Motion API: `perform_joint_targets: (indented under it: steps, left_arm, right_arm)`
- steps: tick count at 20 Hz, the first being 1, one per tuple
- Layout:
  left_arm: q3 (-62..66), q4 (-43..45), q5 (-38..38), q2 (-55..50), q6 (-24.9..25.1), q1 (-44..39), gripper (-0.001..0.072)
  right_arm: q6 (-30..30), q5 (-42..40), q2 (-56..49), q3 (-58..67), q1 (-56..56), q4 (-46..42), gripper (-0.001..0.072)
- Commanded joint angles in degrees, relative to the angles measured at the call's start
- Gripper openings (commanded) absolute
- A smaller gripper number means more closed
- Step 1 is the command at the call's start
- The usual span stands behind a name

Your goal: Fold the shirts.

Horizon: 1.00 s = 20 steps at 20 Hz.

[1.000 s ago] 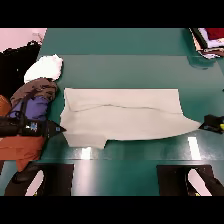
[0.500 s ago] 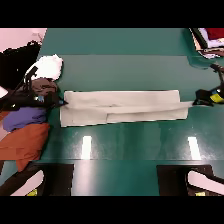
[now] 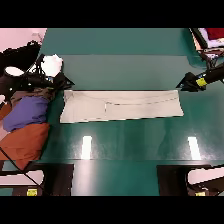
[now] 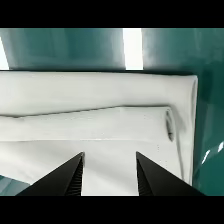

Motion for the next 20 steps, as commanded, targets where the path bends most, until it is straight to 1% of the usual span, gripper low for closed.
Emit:
perform_joint_targets:
  steps: [1,2,3,5,7,10,11,14,15,17,18,19,20]
  left_arm:
    - [3.7,-1.2,-3.0,-0.8,1.6,0.0,0.0025]
    - [3.9,-1.5,-3.0,-0.4,1.6,0.0,0.0026]
    - [3.9,-2.0,-3.3,-0.1,1.6,0.0,0.0026]
    - [3.9,-1.5,-3.5,-0.1,1.6,-1.3,0.0025]
    - [3.9,0.5,-2.6,-0.1,1.6,-5.1,0.0025]
    - [3.9,4.3,2.8,-0.2,1.5,-12.9,0.0025]
    - [3.9,5.3,4.6,-0.3,1.2,-15.6,0.0025]
    - [5.2,7.6,8.0,-1.9,-0.9,-21.3,0.0025]
    - [6.1,8.0,8.1,-3.0,-1.5,-22.9,0.0025]
    - [8.1,8.5,8.1,-5.5,-2.1,-25.9,0.0025]
    - [9.1,8.7,8.0,-6.8,-2.3,-27.2,0.0025]
    - [10.3,9.2,7.9,-8.4,-3.1,-28.6,0.0025]
    - [11.3,9.3,7.7,-9.7,-3.5,-29.7,0.0025]
  right_arm:
    - [-3.2,4.9,-1.5,1.3,-4.5,2.3,0.0389]
    - [-3.6,5.8,-1.5,0.7,-6.2,2.3,0.044]
    - [-3.8,6.3,-1.5,-0.4,-7.9,2.3,0.0533]
    - [-4.9,5.4,-1.6,-4.4,-10.8,2.5,0.0533]
    - [-6.4,2.8,-1.6,-8.9,-12.2,3.5,0.0531]
    - [-7.8,-1.0,-1.7,-14.9,-12.3,3.9,0.053]
    - [-8.5,-1.8,-2.2,-16.5,-12.3,5.5,0.0529]
    - [-9.2,-2.4,-4.5,-18.6,-11.9,11.0,0.0525]
    - [-9.3,-2.3,-5.4,-18.6,-11.3,11.5,0.0501]
    - [-9.5,-2.4,-6.3,-18.6,-9.2,11.9,0.0493]
    - [-10.1,-2.8,-6.3,-18.6,-7.8,11.8,0.0408]
    - [-11.2,-3.3,-6.2,-18.4,-6.6,11.9,0.0294]
    - [-11.7,-3.4,-5.9,-18.1,-5.7,11.9,0.016]
